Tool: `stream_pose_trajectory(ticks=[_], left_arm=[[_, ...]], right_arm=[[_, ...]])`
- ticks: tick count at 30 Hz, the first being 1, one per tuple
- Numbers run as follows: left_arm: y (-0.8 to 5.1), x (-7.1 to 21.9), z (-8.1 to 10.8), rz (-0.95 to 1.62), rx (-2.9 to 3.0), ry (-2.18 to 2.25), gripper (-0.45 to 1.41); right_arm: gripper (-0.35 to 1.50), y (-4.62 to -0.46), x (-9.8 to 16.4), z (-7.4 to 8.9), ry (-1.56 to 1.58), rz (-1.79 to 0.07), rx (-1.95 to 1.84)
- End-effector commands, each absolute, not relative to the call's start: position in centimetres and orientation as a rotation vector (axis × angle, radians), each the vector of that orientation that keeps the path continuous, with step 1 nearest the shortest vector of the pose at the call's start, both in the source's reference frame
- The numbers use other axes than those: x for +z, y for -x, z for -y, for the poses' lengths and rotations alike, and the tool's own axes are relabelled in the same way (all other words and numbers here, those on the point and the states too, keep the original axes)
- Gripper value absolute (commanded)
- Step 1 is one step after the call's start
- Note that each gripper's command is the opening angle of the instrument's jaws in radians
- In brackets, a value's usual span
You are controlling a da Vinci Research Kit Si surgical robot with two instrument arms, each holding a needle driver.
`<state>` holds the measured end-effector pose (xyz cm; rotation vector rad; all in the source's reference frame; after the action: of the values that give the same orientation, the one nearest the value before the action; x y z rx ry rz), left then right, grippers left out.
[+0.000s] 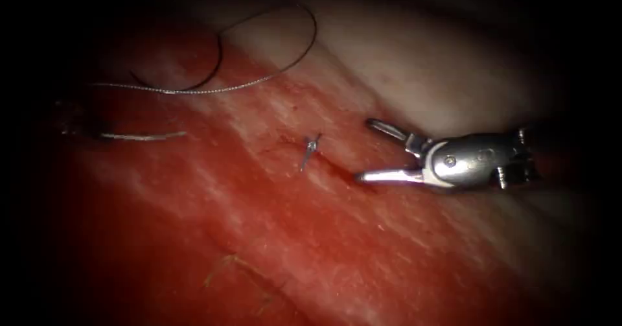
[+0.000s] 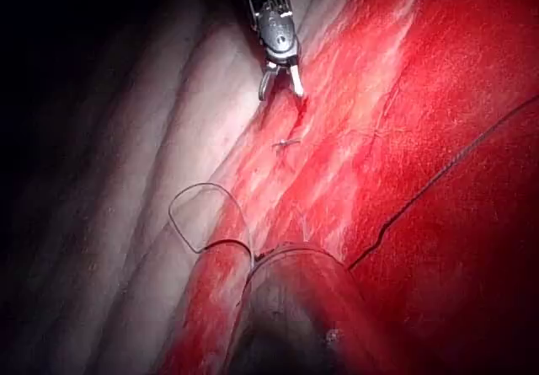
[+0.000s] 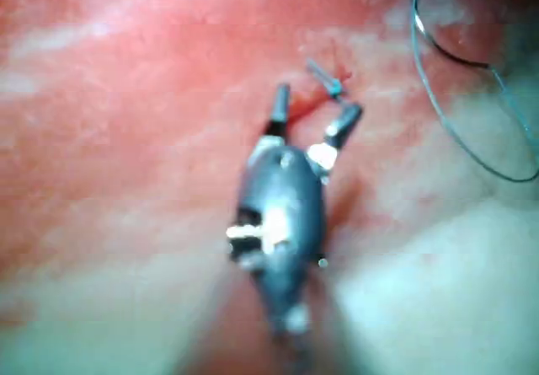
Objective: Wound Closure
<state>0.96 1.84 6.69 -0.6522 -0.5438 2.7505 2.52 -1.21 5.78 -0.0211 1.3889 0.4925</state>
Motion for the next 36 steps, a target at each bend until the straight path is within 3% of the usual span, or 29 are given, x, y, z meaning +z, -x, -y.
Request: stream_pose_trajectory(ticks=[1, 3, 5, 6, 9, 14, 19, 22, 27, 33, 36], left_arm=[[-0.90, 6.8, -1.8, 0.565, 2.729, 0.638, 0.19], [-0.90, 6.9, -1.8, 0.595, 2.694, 0.614, 0.61], [-0.91, 7.0, -1.8, 0.603, 2.683, 0.614, 0.76], [-0.92, 7.0, -1.9, 0.611, 2.670, 0.609, 0.96], [-0.93, 6.9, -2.1, 0.627, 2.640, 0.614, 1.13], [-0.94, 6.6, -2.3, 0.616, 2.553, 0.722, 1.15], [-0.87, 6.3, -2.6, 0.496, 2.418, 0.958, 0.68], [-0.78, 6.5, -2.7, 0.480, 2.414, 0.963, 0.32], [-0.62, 6.9, -2.9, 0.381, 2.461, 0.942, -0.10], [-0.43, 7.7, -3.0, 0.298, 2.423, 0.864, -0.10], [-0.33, 8.0, -2.9, 0.291, 2.391, 0.808, 0.05]], right_arm=[[0.94, -2.60, 5.8, 1.3, 0.019, -1.390, 0.492], [0.94, -2.59, 5.8, 1.3, 0.015, -1.391, 0.497], [0.94, -2.59, 5.8, 1.3, 0.015, -1.391, 0.496], [0.94, -2.58, 5.8, 1.3, 0.014, -1.391, 0.496], [0.94, -2.58, 5.8, 1.3, 0.014, -1.391, 0.496], [0.94, -2.58, 5.8, 1.3, 0.014, -1.392, 0.495], [0.94, -2.57, 5.8, 1.3, 0.010, -1.392, 0.500], [0.94, -2.56, 5.8, 1.3, 0.005, -1.393, 0.504], [0.94, -2.52, 5.8, 1.3, 0.008, -1.393, 0.506], [0.94, -2.51, 5.8, 1.3, 0.008, -1.393, 0.514], [0.94, -2.52, 5.8, 1.3, 0.006, -1.394, 0.518]])
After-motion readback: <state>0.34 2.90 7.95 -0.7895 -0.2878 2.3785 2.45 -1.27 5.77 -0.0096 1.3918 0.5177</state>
